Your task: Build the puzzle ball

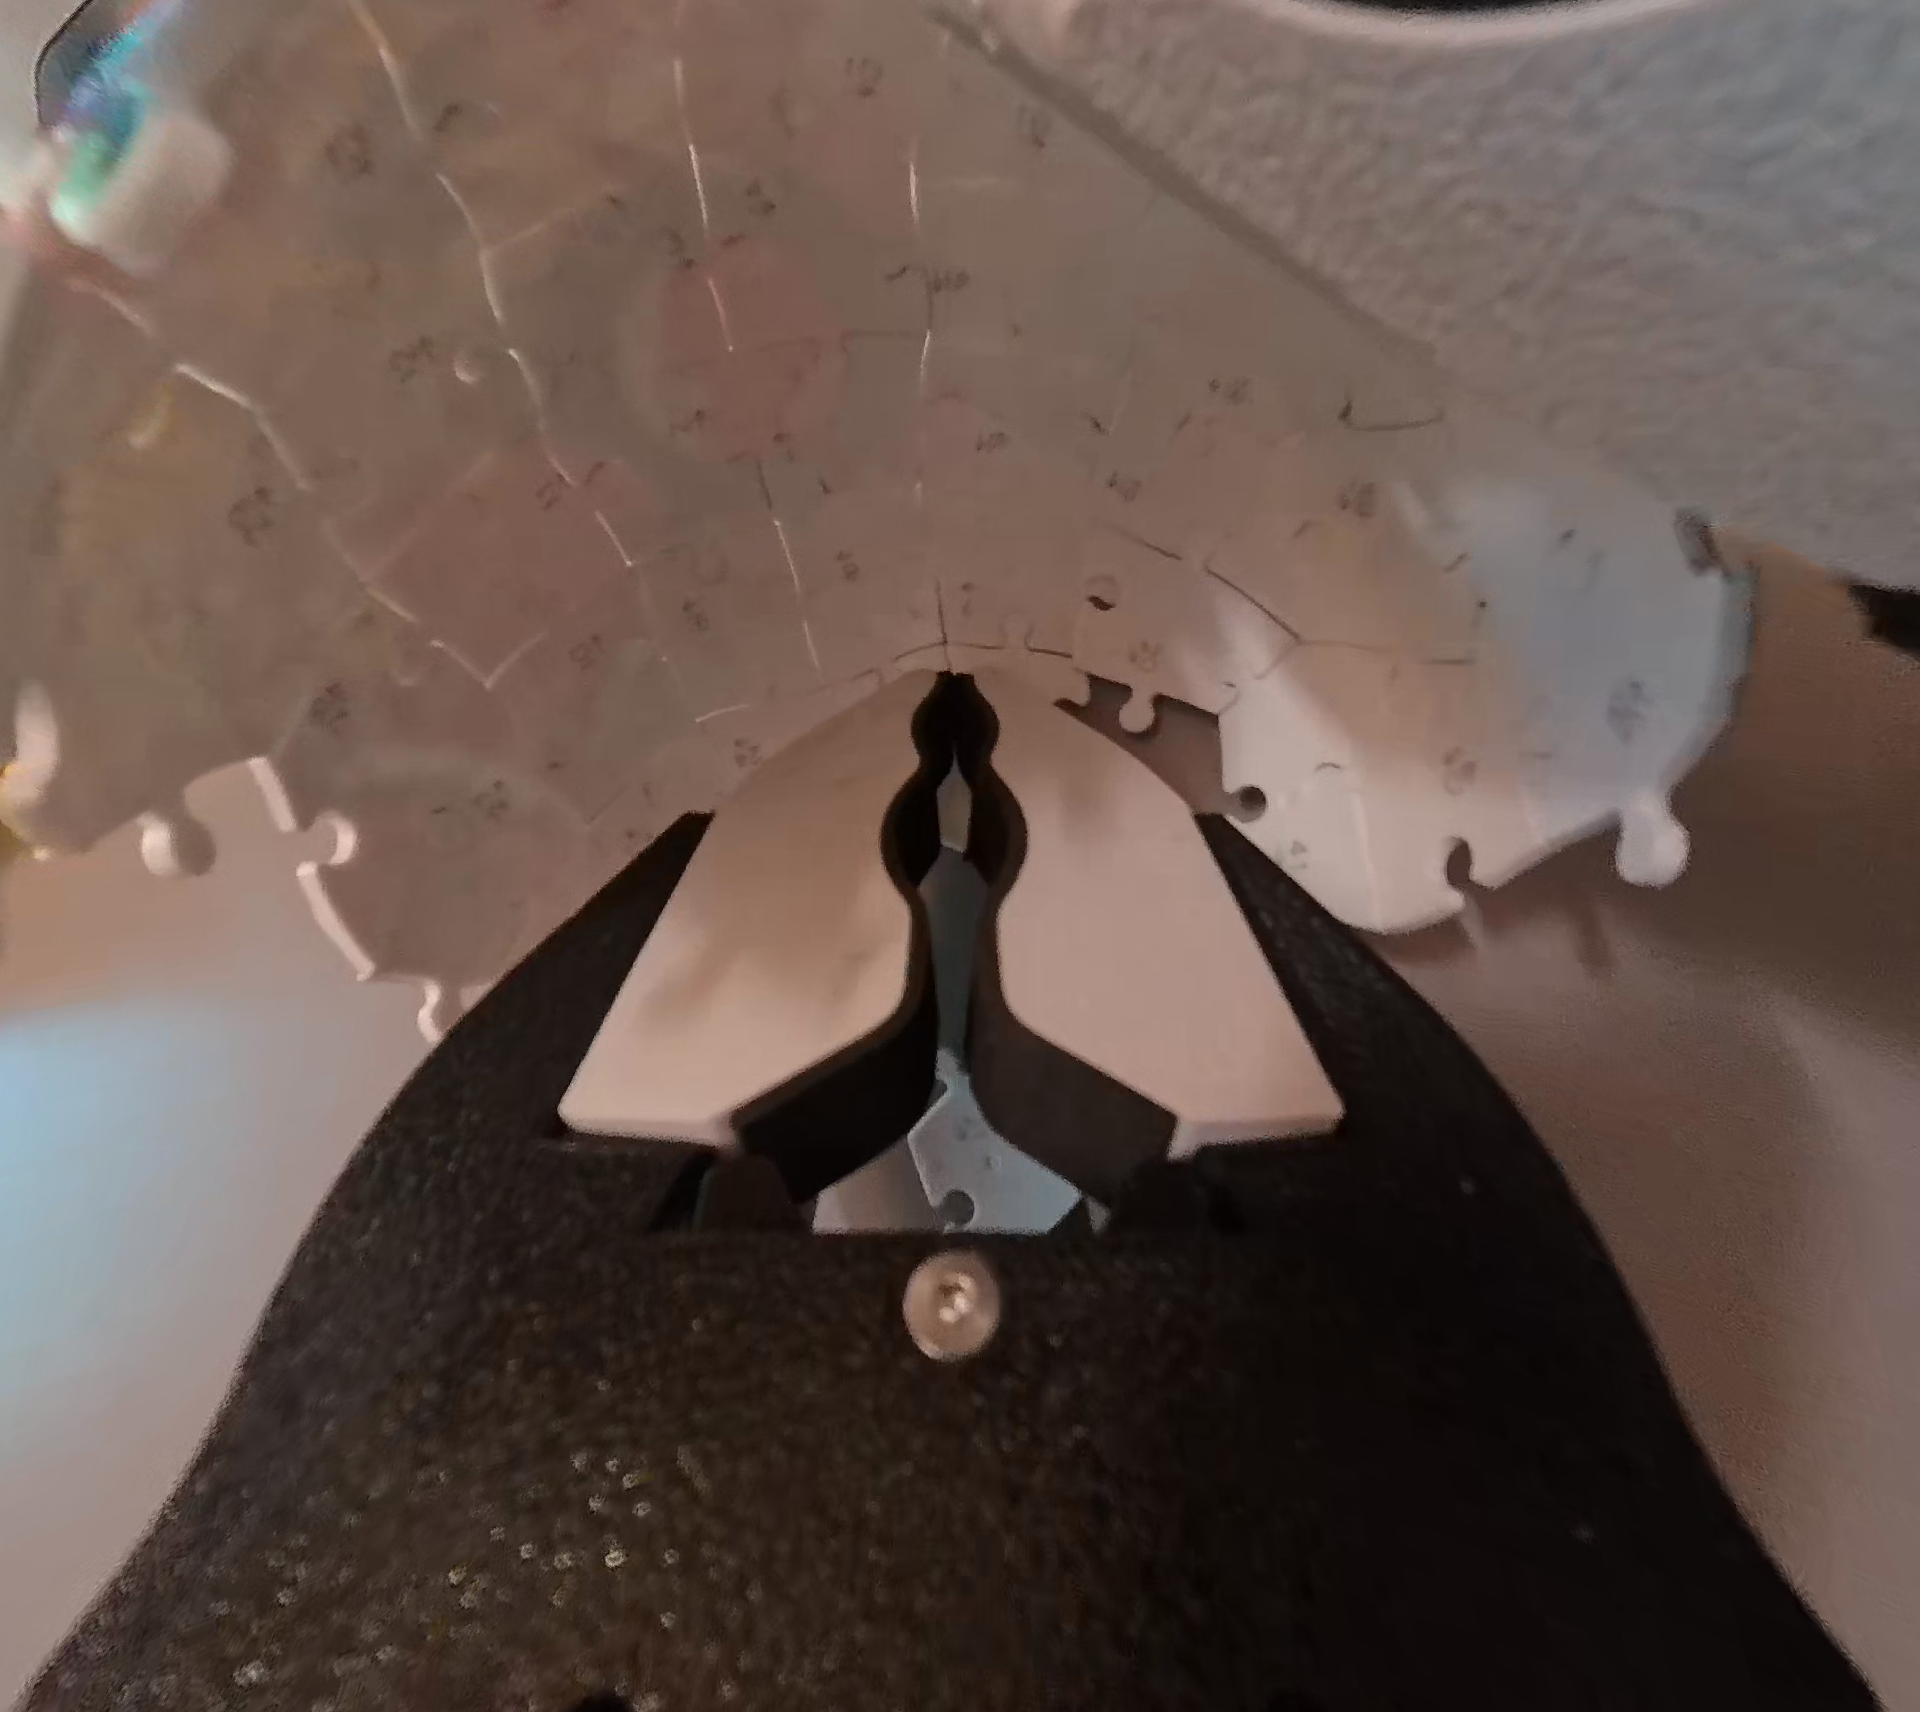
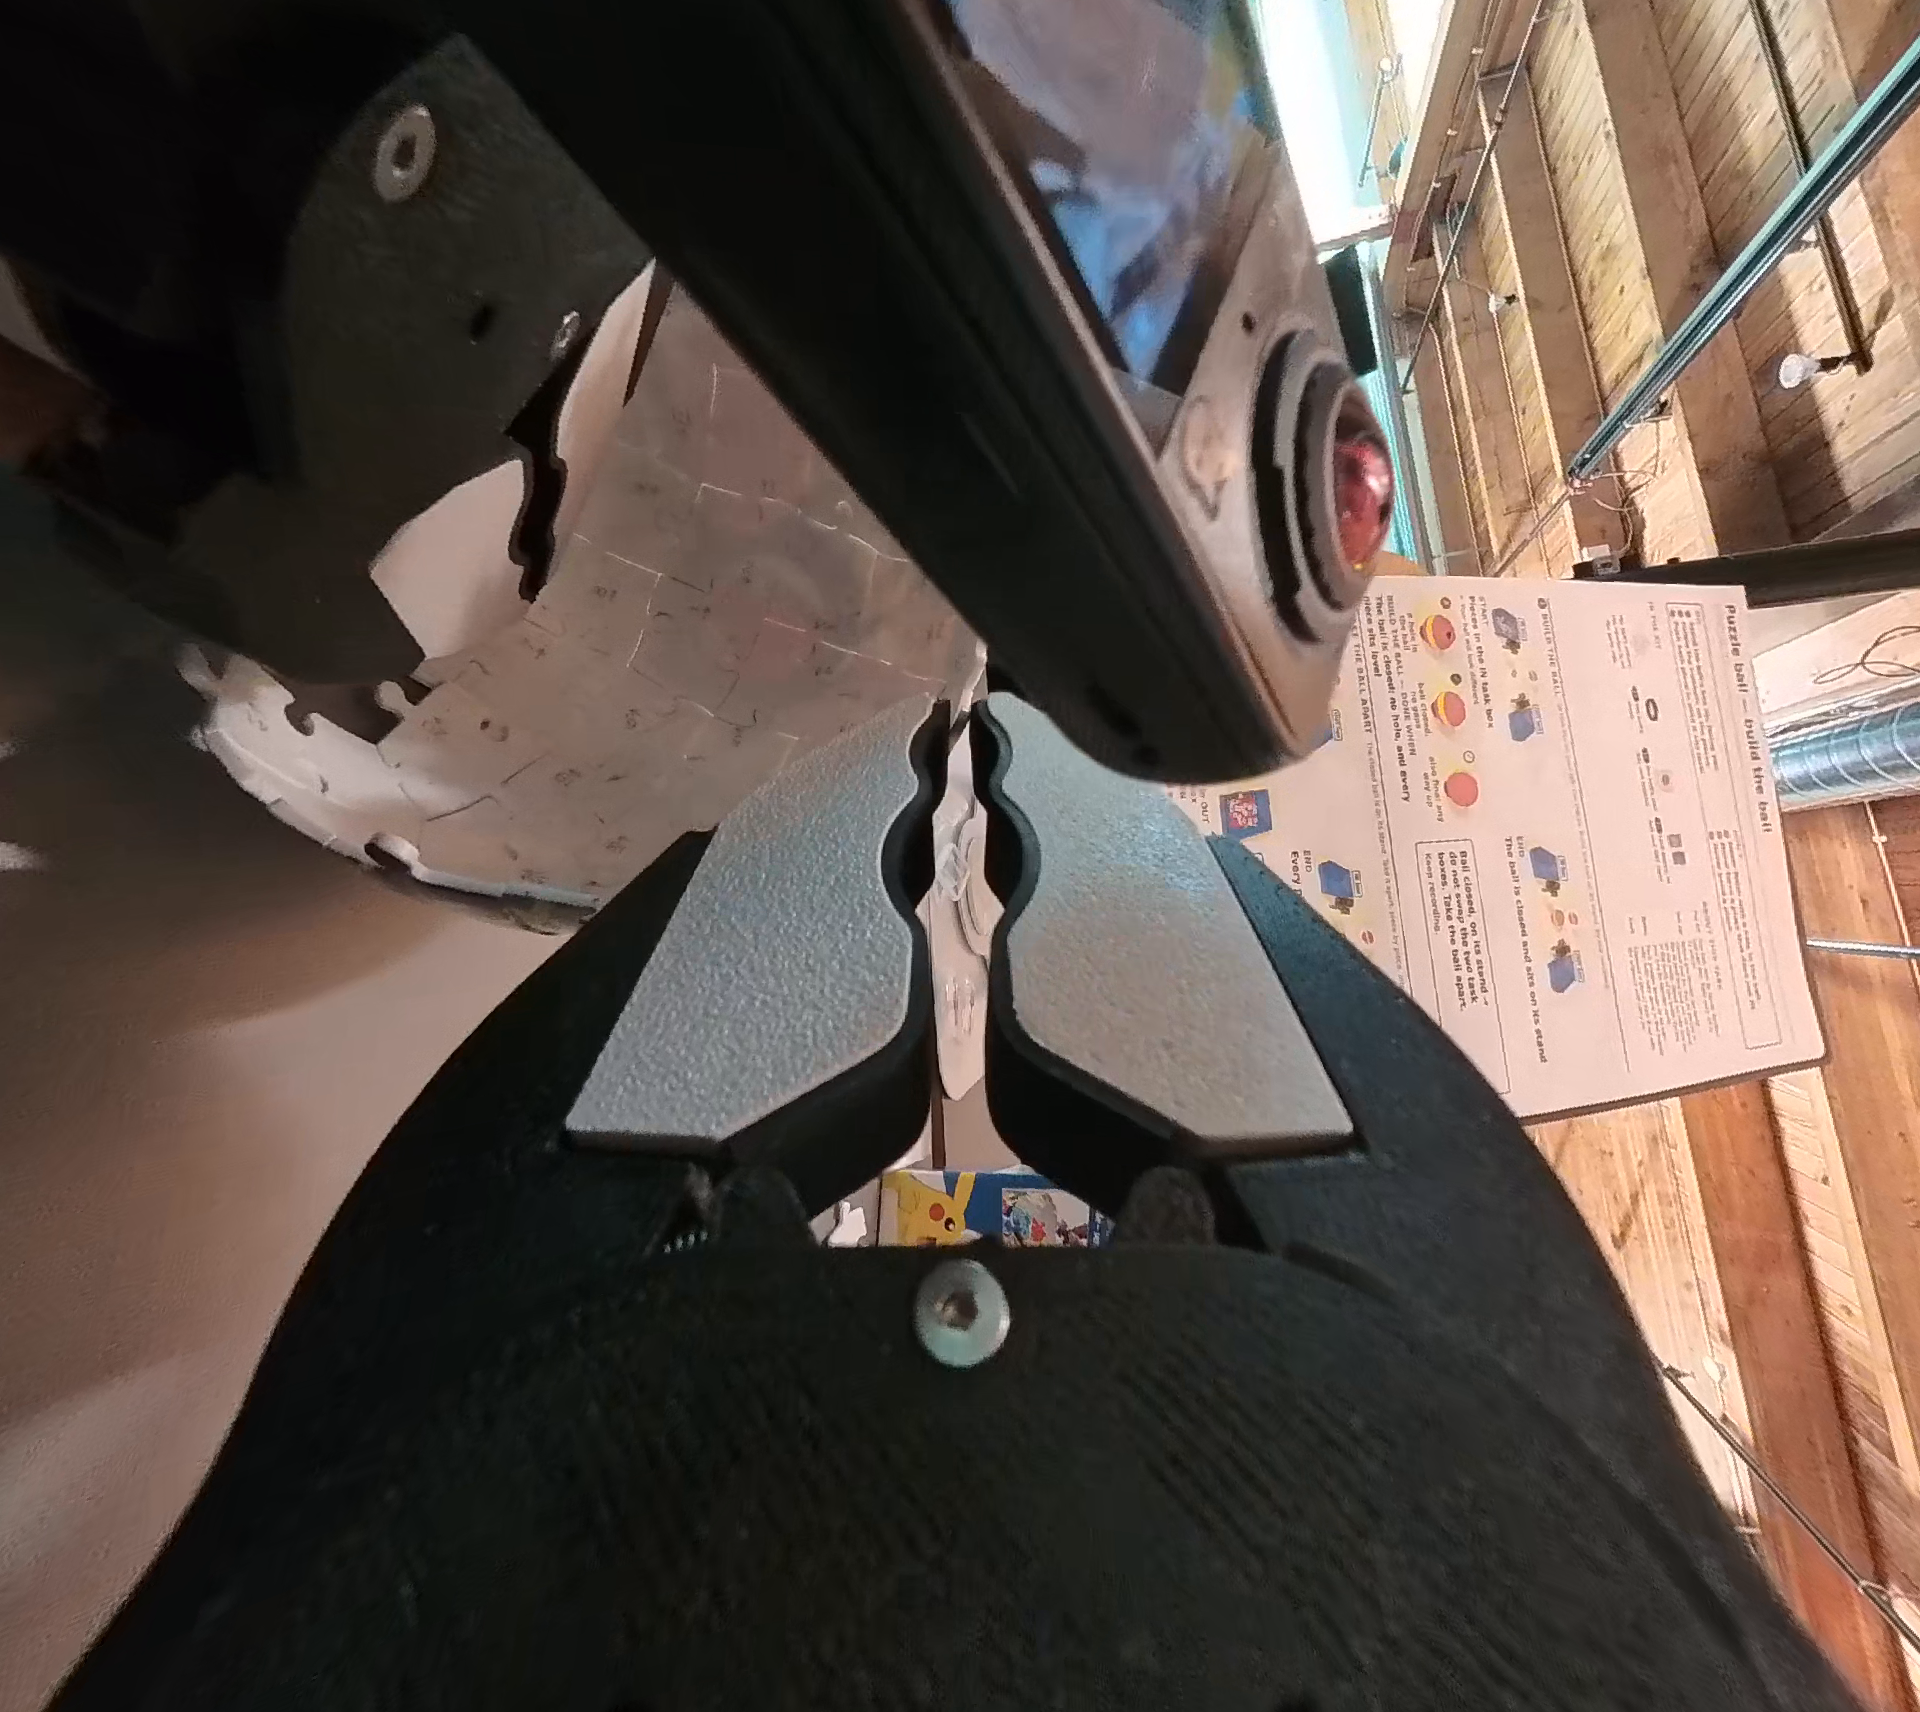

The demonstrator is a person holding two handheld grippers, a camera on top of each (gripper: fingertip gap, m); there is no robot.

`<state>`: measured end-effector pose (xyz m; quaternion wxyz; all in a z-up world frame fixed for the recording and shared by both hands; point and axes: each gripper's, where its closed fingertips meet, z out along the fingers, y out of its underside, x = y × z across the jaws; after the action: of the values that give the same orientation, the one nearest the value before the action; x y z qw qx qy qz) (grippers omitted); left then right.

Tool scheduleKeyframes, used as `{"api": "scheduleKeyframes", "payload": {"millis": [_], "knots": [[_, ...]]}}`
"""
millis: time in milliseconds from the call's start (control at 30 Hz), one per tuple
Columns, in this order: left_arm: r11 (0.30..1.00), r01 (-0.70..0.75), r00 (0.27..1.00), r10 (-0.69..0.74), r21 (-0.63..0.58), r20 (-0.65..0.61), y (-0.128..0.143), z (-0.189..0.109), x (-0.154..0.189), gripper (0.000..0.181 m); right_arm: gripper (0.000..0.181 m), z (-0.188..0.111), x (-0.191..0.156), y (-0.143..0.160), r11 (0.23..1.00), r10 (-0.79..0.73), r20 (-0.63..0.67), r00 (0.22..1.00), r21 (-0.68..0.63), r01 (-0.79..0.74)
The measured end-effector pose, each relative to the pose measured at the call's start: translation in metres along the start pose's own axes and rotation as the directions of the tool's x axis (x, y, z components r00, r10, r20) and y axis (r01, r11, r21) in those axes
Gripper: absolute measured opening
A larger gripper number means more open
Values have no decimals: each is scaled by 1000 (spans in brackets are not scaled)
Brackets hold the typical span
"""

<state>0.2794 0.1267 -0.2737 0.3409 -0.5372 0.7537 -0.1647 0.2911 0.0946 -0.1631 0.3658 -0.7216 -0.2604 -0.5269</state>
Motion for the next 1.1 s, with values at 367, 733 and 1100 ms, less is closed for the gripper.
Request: {"api": "scheduleKeyframes", "payload": {"millis": [367, 733, 1100], "knots": [[993, 82, 996, -83, 90, 13, -6, -24, -12, 0, 4, -1, 1, 1, 1000, -1, -4, 1000, -1, 1], [1000, 26, 999, -26, -2, -31, 6, -8, 6, 0, 4, -1, 1, 2, 1000, 0, -8, 1000, -1, 0], [990, 117, 993, -115, 80, -28, 2, -15, -1, 0, 4, -1, 2, 0, 1000, -11, -6, 1000, -1, 11]]}}
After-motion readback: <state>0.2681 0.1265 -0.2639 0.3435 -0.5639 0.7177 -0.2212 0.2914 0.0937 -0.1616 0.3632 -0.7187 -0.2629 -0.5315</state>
